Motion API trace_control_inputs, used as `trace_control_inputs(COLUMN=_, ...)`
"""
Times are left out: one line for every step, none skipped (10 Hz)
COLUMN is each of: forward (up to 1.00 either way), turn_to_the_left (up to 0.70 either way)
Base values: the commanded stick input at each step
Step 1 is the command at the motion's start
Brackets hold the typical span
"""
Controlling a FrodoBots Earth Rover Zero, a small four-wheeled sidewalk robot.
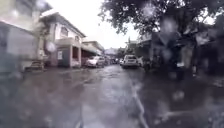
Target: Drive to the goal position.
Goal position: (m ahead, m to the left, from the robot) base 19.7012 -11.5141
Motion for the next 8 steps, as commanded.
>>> trace_control_inputs(forward=1.0, turn_to_the_left=0.0)
trace_control_inputs(forward=1.0, turn_to_the_left=0.0)
trace_control_inputs(forward=1.0, turn_to_the_left=0.0)
trace_control_inputs(forward=1.0, turn_to_the_left=0.0)
trace_control_inputs(forward=1.0, turn_to_the_left=0.0)
trace_control_inputs(forward=1.0, turn_to_the_left=0.0)
trace_control_inputs(forward=1.0, turn_to_the_left=0.0)
trace_control_inputs(forward=1.0, turn_to_the_left=0.0)
